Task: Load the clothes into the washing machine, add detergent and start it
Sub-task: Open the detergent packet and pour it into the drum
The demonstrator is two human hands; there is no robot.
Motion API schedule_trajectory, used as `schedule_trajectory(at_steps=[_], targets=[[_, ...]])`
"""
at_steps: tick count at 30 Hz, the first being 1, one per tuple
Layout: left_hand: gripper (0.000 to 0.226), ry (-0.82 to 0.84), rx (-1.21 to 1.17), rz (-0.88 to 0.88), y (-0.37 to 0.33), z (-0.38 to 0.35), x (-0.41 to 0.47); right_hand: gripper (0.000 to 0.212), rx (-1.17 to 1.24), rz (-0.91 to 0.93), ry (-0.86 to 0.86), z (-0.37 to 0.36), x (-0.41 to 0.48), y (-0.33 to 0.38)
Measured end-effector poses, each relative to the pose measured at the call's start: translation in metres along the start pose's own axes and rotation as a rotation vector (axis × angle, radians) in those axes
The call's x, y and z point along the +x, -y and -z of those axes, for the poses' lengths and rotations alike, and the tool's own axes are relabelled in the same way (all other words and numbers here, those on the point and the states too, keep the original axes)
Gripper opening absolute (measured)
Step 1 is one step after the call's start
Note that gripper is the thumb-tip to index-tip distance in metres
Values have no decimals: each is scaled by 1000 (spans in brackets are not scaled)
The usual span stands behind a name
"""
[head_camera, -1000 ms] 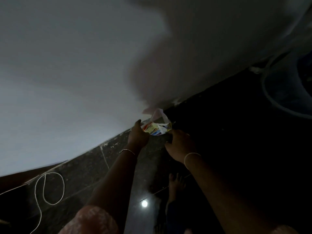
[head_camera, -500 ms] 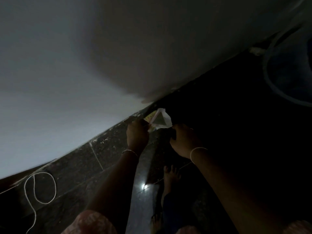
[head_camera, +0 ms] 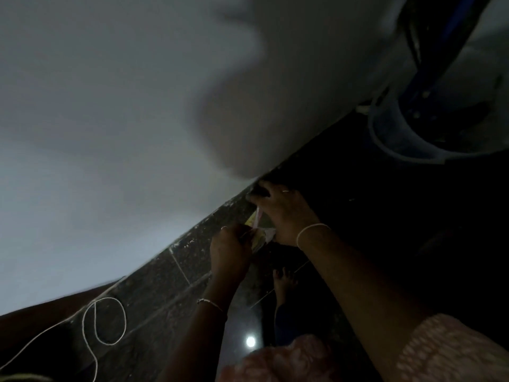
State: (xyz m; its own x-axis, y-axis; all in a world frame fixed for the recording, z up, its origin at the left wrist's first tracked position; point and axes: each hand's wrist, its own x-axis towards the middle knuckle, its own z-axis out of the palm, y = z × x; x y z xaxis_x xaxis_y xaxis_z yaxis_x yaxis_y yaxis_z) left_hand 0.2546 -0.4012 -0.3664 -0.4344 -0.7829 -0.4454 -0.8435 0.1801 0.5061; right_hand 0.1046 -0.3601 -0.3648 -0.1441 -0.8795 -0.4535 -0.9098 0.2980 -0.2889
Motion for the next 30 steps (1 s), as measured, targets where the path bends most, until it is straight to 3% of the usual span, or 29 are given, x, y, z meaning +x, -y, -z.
schedule_trajectory(at_steps=[4,13,21,25,30], targets=[[19,-44,12,-96,-17,43,-57,54,-208,98,-51,37,-49,38],[22,-210,49,-288,-55,142,-186,10,-169,131,-318,99,-181,101],[23,-295,156,-415,-87,208,-284,21,-27,191,-317,172,-289,142],[18,-323,167,-516,-111,237,-323,36,-36,123,-287,211,-343,161],[14,-394,116,-637,-149,271,-365,39,6,93,-370,254,-401,172]])
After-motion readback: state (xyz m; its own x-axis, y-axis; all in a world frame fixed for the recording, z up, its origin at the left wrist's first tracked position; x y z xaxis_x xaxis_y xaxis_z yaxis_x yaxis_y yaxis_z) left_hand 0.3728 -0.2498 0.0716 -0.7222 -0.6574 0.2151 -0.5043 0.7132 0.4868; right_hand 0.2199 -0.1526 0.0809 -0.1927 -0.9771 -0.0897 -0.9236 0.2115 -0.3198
